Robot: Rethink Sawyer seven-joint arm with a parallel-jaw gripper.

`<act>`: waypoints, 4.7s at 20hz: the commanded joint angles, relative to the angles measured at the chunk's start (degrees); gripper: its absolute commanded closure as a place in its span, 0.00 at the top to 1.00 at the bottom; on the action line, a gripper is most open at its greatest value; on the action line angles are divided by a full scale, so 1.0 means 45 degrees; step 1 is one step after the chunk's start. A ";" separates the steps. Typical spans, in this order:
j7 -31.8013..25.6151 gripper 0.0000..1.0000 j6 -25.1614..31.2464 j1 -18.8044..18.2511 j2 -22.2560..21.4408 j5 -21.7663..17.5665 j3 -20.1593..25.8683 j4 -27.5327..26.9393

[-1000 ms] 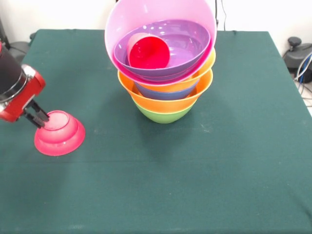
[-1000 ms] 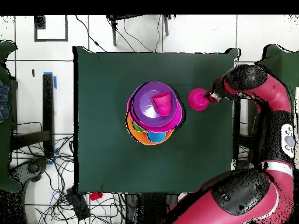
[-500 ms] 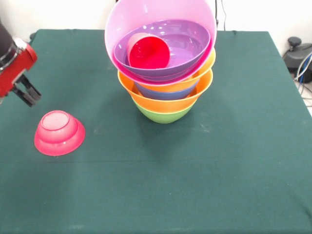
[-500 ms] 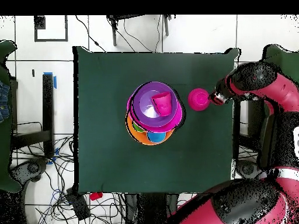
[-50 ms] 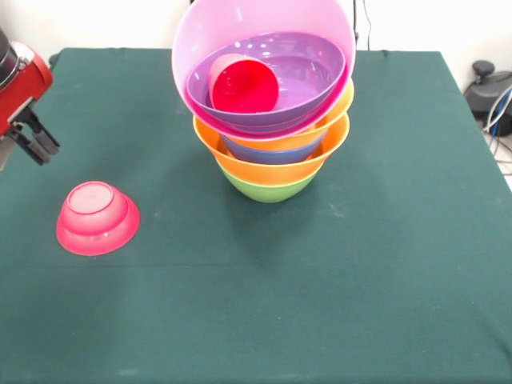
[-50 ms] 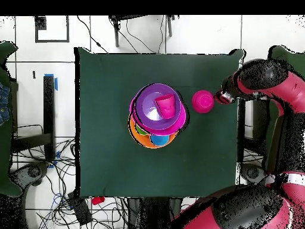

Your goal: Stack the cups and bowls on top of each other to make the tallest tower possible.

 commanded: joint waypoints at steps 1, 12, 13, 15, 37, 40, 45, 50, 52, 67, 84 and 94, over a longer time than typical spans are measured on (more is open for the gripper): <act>0.3662 0.00 -0.1618 0.0535 0.1018 0.0238 -0.0212 0.0707; 0.3228 0.00 -0.4071 0.0531 0.2149 0.0618 0.0012 0.0471; 0.3254 0.00 -0.4244 0.0538 0.2197 0.0664 0.0009 0.0451; 0.3546 0.00 -0.4390 0.0553 0.2150 0.0806 -0.0100 0.0533; 0.4679 1.00 -0.2628 0.1268 0.0618 0.2188 -0.1449 0.1012; 0.4668 1.00 -0.2280 0.1438 0.0609 0.2322 -0.1635 0.0797; 0.4093 1.00 -0.2339 0.1582 0.0995 0.2656 -0.1504 0.0904; 0.4050 1.00 -0.2655 0.1593 0.1299 0.3208 -0.1317 0.1371; 0.4075 1.00 -0.2645 0.1675 0.1346 0.3345 -0.1360 0.1406; 0.4586 1.00 -0.1292 0.2268 0.1767 0.3171 -0.2713 0.0403; 0.4225 1.00 -0.1808 0.2645 0.1885 0.3316 -0.3547 -0.0141; 0.4174 1.00 -0.1805 0.2725 0.2001 0.3409 -0.3845 -0.0249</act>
